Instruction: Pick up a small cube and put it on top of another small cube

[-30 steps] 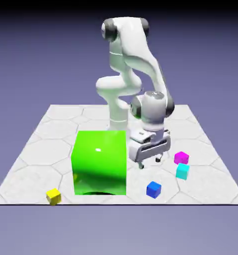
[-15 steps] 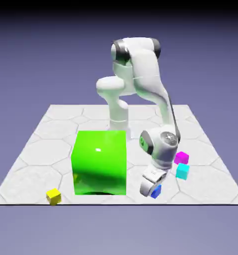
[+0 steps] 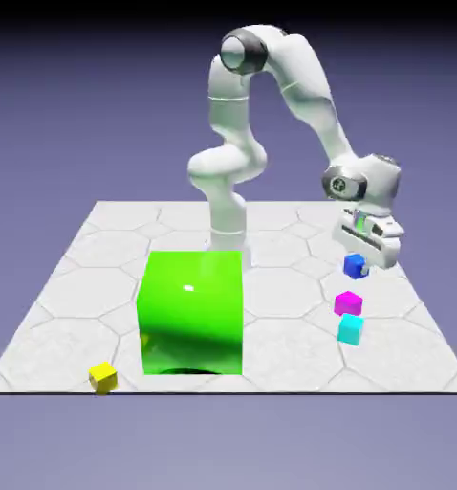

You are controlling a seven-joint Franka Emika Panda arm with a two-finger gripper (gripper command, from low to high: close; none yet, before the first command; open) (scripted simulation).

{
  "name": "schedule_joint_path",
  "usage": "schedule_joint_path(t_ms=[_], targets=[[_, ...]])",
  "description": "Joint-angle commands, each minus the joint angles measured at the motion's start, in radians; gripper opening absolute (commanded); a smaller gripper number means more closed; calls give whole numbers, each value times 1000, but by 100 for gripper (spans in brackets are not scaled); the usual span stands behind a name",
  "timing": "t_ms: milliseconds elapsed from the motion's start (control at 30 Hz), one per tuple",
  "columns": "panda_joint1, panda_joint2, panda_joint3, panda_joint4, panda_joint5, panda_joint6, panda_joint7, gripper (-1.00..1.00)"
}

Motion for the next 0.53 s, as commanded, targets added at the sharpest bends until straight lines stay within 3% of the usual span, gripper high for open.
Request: schedule_joint_path(t_ms=[0,200,400,433,500], targets=[[-174,0,4,0,-1,1,1,-100],[-184,0,4,0,-1,1,1,-100],[-137,205,-103,9,-210,176,156,-100],[-137,205,-103,9,-210,176,156,100],[-145,169,-84,8,-173,145,128,100]])
